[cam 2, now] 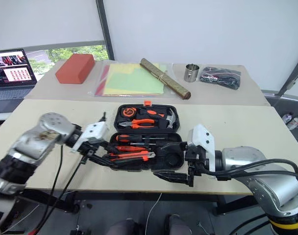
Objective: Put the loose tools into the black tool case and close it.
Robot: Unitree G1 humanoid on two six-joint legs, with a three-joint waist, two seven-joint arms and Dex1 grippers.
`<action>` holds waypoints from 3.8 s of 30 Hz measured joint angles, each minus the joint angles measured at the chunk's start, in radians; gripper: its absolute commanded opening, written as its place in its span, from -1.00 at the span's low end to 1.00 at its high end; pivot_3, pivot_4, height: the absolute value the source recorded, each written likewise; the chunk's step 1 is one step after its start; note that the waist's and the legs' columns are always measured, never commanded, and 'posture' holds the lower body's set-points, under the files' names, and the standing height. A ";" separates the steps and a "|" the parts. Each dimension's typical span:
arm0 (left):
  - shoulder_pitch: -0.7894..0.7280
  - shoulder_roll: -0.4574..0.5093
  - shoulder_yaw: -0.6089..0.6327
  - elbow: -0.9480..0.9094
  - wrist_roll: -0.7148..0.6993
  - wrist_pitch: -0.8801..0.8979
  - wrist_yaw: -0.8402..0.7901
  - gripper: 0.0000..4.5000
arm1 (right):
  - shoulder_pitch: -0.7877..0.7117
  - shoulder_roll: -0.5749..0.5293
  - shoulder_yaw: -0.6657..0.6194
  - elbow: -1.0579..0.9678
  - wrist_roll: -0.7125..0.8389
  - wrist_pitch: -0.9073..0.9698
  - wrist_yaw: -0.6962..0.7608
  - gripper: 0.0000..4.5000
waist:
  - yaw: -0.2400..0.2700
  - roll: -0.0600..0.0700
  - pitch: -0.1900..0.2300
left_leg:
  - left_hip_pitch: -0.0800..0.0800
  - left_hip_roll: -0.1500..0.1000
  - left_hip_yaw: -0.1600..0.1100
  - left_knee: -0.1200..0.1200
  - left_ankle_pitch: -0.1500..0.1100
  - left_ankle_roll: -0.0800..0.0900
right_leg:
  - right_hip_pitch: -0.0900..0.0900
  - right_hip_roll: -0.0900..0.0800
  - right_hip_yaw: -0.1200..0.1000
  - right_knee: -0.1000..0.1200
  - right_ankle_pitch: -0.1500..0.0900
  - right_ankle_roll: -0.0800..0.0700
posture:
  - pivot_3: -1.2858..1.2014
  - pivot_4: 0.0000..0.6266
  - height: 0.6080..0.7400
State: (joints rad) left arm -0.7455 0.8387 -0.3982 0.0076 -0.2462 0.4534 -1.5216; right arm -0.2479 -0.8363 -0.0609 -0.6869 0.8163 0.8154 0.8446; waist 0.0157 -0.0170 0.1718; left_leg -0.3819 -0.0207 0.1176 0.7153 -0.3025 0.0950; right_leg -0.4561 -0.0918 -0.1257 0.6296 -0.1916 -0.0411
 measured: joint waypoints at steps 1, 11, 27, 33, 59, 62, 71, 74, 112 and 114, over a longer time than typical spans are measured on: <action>-0.008 -0.010 -0.011 0.015 0.016 -0.009 -0.003 -0.21 | 0.010 0.000 -0.007 -0.011 0.008 0.001 -0.011 1.00 | -0.001 0.000 0.000 | 0.000 0.000 0.000 0.000 0.000 0.000 | 0.000 0.000 0.000 0.000 0.000 0.000 | 0.03 -0.52 0.95; -0.069 -0.114 -0.068 0.181 0.107 -0.046 -0.036 0.49 | 0.079 0.000 -0.046 -0.061 0.032 0.004 -0.111 1.00 | 0.000 0.000 0.000 | -0.001 0.000 -0.001 0.000 0.001 0.002 | 0.000 0.000 0.000 0.000 0.001 -0.003 | 0.03 -0.52 0.95; -0.070 -0.142 -0.011 0.176 0.086 -0.054 -0.041 0.18 | 0.103 -0.011 -0.072 -0.068 0.052 0.003 -0.133 1.00 | 0.002 0.000 0.000 | -0.001 0.000 -0.001 0.001 0.001 0.003 | 0.000 0.000 0.000 0.000 0.002 -0.003 | 0.03 -0.52 0.95; -0.070 -0.146 -0.011 0.177 0.090 -0.076 -0.030 -0.76 | 0.097 -0.011 -0.068 -0.056 0.050 0.003 -0.126 1.00 | 0.002 0.000 0.000 | -0.001 0.000 -0.001 0.001 0.001 0.003 | 0.000 0.000 0.000 0.000 0.002 -0.003 | 0.03 -0.52 0.95; -0.039 -0.177 0.186 0.183 -0.033 -0.039 0.015 0.00 | 0.319 -0.096 -0.232 -0.047 0.060 0.006 -0.127 1.00 | 0.025 0.003 -0.004 | -0.003 -0.002 -0.002 0.002 -0.002 0.012 | 0.002 -0.002 -0.001 -0.004 0.007 -0.001 | 0.03 -0.52 0.95; -0.044 -0.146 0.247 0.163 -0.112 0.040 -0.006 0.49 | 0.412 -0.128 -0.310 -0.002 -0.002 -0.005 -0.093 1.00 | 0.022 0.003 -0.004 | -0.004 -0.002 -0.002 0.002 -0.002 0.012 | 0.003 -0.001 -0.001 -0.006 0.006 0.001 | 0.03 -0.52 0.95; -0.021 -0.144 0.255 0.048 -0.182 0.083 -0.001 0.99 | 0.230 -0.145 -0.145 0.280 -0.262 -0.133 -0.070 1.00 | 0.013 0.003 -0.003 | 0.001 -0.001 -0.001 0.005 -0.005 0.004 | 0.005 -0.001 0.003 -0.003 0.002 0.010 | 0.03 -0.52 0.95; -0.012 -0.163 0.244 0.044 -0.171 0.068 0.030 0.99 | 0.102 -0.098 -0.034 0.394 -0.346 -0.160 -0.081 1.00 | 0.007 0.003 -0.003 | -0.001 -0.001 -0.001 0.005 -0.001 0.010 | 0.003 -0.001 0.003 -0.001 0.001 0.007 | 0.03 -0.52 0.95; 0.056 -0.127 0.177 0.003 -0.094 -0.065 0.017 1.00 | -0.056 0.033 0.239 0.216 -0.325 0.032 -0.013 -0.38 | -0.001 0.003 -0.003 | -0.003 -0.001 -0.001 0.004 0.000 0.009 | 0.001 -0.002 0.001 -0.001 0.004 -0.001 | 0.03 -0.52 0.95; 0.056 -0.128 0.177 0.005 -0.091 -0.069 0.017 1.00 | -0.061 0.016 0.255 0.218 -0.345 0.020 -0.003 -0.09 | -0.002 0.003 -0.003 | -0.003 -0.001 -0.001 0.004 0.000 0.009 | 0.001 -0.002 0.001 -0.001 0.004 -0.001 | 0.03 -0.52 0.95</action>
State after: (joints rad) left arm -0.6892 0.7108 -0.2213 0.0127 -0.3368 0.3845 -1.5048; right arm -0.3087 -0.8205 0.1939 -0.4686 0.4711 0.8359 0.8413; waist 0.0136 -0.0136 0.1687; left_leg -0.3848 -0.0221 0.1164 0.7189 -0.3023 0.1036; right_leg -0.4550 -0.0934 -0.1250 0.6284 -0.1873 -0.0418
